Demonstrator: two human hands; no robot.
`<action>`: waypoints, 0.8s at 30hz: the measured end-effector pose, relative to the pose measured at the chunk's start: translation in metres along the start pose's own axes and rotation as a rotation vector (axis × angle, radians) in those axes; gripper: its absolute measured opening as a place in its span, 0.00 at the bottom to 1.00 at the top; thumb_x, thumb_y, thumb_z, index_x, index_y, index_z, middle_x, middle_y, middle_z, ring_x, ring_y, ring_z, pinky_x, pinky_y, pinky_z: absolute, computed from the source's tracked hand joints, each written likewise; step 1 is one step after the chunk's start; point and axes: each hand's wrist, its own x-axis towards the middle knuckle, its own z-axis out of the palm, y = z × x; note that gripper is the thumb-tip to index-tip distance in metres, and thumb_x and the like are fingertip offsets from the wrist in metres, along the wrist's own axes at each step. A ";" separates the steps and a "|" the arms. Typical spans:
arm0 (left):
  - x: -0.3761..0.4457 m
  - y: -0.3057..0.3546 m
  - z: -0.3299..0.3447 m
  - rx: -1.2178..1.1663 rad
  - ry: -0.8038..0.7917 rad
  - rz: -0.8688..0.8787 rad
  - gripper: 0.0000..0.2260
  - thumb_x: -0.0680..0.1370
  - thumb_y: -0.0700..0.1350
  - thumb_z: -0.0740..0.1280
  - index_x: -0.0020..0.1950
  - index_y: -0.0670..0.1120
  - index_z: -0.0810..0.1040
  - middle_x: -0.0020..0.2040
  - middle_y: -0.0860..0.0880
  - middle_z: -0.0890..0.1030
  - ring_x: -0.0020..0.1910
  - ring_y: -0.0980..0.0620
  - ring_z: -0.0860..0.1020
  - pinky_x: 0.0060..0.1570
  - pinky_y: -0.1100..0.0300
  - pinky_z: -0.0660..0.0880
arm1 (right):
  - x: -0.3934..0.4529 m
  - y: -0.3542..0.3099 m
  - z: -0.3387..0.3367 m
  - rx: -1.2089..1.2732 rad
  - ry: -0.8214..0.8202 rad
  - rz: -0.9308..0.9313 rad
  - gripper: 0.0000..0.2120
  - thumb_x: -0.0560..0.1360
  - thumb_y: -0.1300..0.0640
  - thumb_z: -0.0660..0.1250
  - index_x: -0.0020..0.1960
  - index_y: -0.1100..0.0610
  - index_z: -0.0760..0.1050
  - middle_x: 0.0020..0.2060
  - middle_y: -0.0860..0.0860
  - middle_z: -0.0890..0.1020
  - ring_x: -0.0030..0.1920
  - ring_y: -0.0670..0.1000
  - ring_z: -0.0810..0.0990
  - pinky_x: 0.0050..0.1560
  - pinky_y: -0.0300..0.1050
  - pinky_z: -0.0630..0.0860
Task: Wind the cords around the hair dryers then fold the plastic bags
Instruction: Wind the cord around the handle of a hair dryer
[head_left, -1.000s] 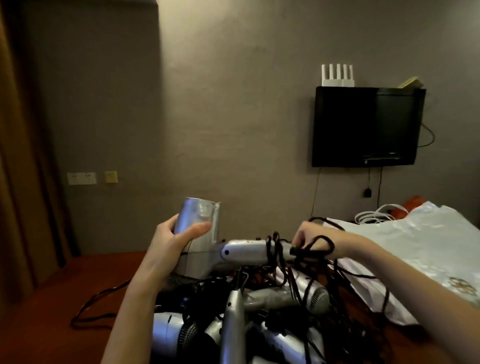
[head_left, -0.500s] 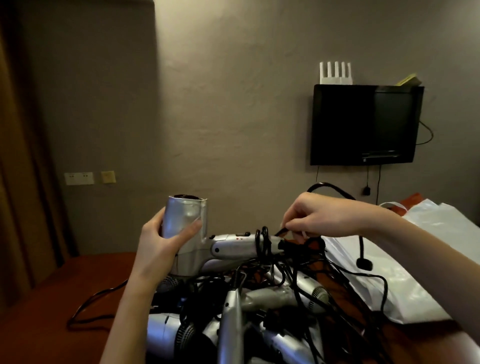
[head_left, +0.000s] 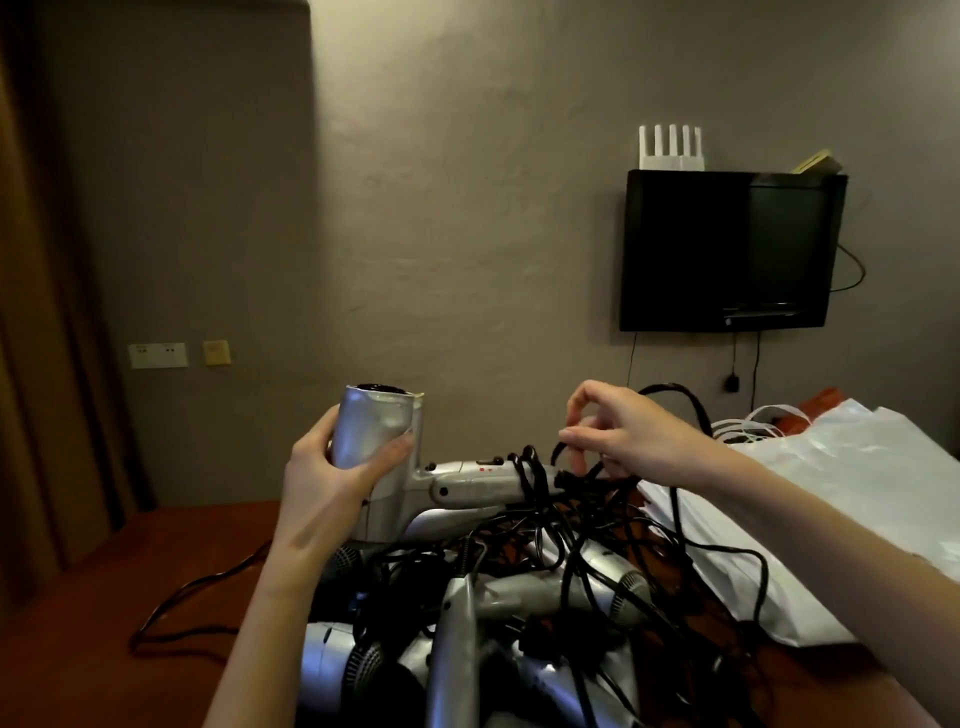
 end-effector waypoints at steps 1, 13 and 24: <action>0.000 -0.001 0.002 0.013 0.017 0.016 0.24 0.59 0.65 0.73 0.49 0.53 0.80 0.42 0.55 0.82 0.42 0.51 0.81 0.48 0.46 0.79 | 0.001 -0.003 0.005 0.010 0.007 -0.023 0.05 0.78 0.60 0.64 0.48 0.58 0.68 0.29 0.51 0.81 0.21 0.44 0.69 0.23 0.34 0.65; 0.002 -0.009 0.005 -0.150 0.306 -0.072 0.10 0.71 0.54 0.76 0.46 0.52 0.79 0.44 0.49 0.82 0.43 0.50 0.79 0.50 0.46 0.77 | -0.022 0.002 0.023 0.510 -0.150 -0.034 0.13 0.82 0.58 0.55 0.59 0.62 0.74 0.46 0.58 0.84 0.40 0.51 0.81 0.43 0.42 0.79; -0.007 0.006 0.036 -0.228 0.211 -0.034 0.17 0.66 0.55 0.78 0.50 0.50 0.79 0.42 0.51 0.82 0.37 0.60 0.80 0.36 0.65 0.75 | -0.019 0.010 0.028 0.483 -0.362 -0.143 0.15 0.80 0.52 0.59 0.63 0.50 0.77 0.28 0.54 0.75 0.23 0.46 0.64 0.24 0.33 0.61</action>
